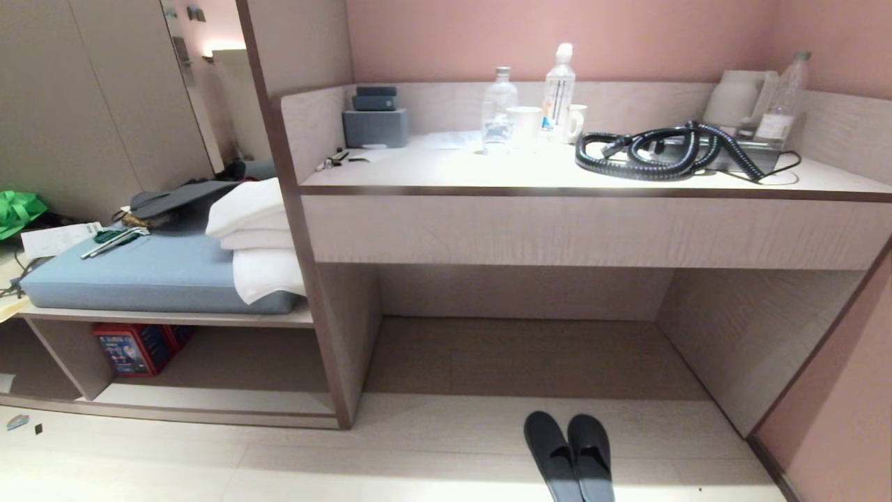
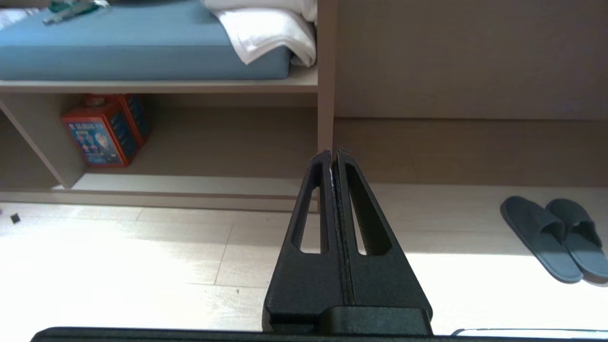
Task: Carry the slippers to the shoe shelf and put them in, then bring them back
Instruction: Pick up the slippers on the floor
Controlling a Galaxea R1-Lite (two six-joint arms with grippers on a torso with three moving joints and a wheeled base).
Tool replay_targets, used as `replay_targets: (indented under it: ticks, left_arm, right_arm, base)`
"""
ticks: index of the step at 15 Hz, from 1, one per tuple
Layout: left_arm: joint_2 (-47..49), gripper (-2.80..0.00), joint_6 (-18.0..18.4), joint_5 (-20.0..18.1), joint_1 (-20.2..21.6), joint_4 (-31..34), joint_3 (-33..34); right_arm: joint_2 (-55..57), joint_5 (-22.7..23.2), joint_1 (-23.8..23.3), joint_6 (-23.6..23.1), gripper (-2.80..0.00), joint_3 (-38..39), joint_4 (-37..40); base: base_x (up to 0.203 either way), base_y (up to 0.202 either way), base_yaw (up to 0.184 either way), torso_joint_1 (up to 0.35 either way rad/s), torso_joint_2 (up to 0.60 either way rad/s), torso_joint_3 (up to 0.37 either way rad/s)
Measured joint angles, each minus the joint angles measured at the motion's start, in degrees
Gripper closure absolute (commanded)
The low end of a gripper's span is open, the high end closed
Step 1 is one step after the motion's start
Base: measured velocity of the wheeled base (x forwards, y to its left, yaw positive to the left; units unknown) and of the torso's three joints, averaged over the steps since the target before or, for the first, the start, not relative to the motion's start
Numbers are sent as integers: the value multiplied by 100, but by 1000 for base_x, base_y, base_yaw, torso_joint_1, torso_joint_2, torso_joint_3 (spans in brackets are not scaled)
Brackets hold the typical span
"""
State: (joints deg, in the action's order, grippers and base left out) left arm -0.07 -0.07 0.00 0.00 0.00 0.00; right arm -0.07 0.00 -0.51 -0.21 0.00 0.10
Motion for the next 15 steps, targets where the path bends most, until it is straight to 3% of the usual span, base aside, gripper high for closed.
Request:
replay_targets:
  ticks: [15]
  left_arm:
    - [0, 0, -9, 0, 0, 0, 0]
  right_arm:
    - [0, 0, -1, 5, 0, 0, -1]
  base:
    - [0, 0, 0, 2, 3, -198]
